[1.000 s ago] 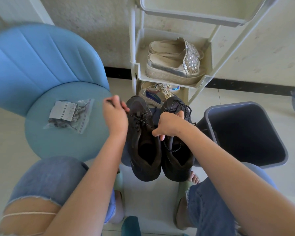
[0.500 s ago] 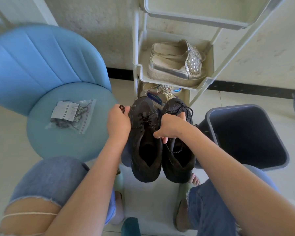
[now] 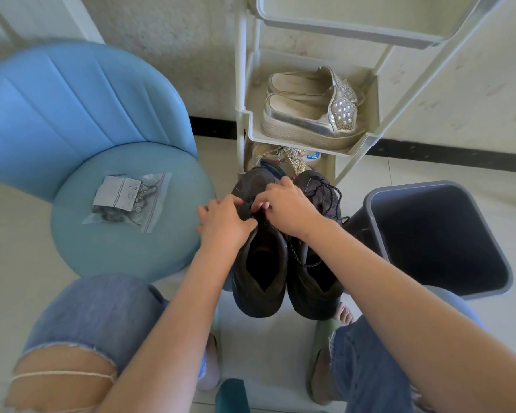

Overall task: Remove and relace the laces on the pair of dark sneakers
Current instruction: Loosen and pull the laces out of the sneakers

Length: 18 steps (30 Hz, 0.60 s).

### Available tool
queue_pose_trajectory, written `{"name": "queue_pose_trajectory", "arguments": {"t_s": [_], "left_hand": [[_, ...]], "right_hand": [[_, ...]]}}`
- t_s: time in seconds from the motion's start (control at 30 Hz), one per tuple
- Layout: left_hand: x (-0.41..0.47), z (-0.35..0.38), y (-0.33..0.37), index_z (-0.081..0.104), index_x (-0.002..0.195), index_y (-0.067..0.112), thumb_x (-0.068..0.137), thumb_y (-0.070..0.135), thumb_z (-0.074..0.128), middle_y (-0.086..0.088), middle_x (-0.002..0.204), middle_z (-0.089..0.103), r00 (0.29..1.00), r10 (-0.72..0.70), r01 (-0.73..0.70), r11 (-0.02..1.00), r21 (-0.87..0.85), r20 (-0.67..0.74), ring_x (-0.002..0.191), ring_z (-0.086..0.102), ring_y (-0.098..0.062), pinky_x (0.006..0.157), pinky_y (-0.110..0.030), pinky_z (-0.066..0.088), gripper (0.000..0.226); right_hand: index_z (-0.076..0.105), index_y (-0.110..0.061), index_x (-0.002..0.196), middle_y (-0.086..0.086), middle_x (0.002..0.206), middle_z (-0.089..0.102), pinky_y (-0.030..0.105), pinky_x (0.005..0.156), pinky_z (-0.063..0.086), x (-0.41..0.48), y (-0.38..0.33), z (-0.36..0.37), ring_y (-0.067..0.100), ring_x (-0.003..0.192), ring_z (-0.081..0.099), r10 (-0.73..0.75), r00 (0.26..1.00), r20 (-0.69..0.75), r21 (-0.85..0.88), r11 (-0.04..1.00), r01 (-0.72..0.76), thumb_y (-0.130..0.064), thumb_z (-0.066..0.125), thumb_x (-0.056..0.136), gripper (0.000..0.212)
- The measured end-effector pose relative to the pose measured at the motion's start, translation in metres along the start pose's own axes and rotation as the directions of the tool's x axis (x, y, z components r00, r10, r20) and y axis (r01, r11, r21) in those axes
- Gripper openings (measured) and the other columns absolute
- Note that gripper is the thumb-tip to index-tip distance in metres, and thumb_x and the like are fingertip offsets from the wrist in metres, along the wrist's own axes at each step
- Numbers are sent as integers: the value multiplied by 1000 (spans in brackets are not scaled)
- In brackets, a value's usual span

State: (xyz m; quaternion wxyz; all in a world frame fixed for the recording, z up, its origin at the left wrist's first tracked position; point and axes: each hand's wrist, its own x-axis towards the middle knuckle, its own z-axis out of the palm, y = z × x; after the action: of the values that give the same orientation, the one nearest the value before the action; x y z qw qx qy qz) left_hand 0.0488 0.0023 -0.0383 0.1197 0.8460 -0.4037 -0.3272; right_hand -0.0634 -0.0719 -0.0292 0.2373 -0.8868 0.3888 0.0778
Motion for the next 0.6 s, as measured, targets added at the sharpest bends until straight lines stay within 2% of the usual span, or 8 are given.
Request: {"name": "queue_pose_trajectory", "arguments": {"t_s": [0.07,0.13,0.23,0.4,0.5,0.6], "left_hand": [[-2,2,0,56,123,19,78,37,71,-6,123,60,993,36,-29,998,-59,112,118,52,-26,97,-37,43,50],[-5,3,1,59,121,15,78,39,70,-7,119,63,984,51,-41,997,-60,169,111,57,-26,91,-36,47,50],[-6,3,1,60,121,15,79,41,68,-6,116,63,985,58,-57,998,-13,160,108,58,-25,87,-34,48,49],[-7,2,-1,57,129,14,81,40,67,-8,128,58,985,49,-52,999,16,168,119,53,-25,98,-36,45,55],[-7,1,-2,57,129,13,82,38,68,-9,131,56,985,45,-46,999,5,168,122,51,-25,99,-34,43,53],[-6,-1,0,56,129,14,84,35,67,-7,129,58,982,37,-32,999,-34,184,118,53,-25,98,-35,44,51]], "right_hand": [[67,-34,114,-1,120,52,34,101,30,1,1,1,26,116,34,-43,999,-9,-73,996,42,-8,46,92,40],[67,-37,113,-2,120,51,35,102,30,2,3,2,25,116,34,-62,998,-16,-104,993,60,-15,50,95,33],[68,-37,111,-2,119,51,35,101,31,7,7,6,24,114,34,-72,997,-7,-105,992,71,-25,56,95,23],[70,-30,103,-2,112,50,34,99,31,15,11,7,21,108,34,-127,992,9,-105,986,127,-27,62,90,16],[71,-23,95,-3,103,51,32,96,29,21,16,6,17,103,32,-131,990,42,-32,991,132,-27,66,87,10],[69,-12,96,0,101,50,34,98,32,25,20,10,19,108,36,-63,996,60,139,989,54,-20,63,90,11]]}}
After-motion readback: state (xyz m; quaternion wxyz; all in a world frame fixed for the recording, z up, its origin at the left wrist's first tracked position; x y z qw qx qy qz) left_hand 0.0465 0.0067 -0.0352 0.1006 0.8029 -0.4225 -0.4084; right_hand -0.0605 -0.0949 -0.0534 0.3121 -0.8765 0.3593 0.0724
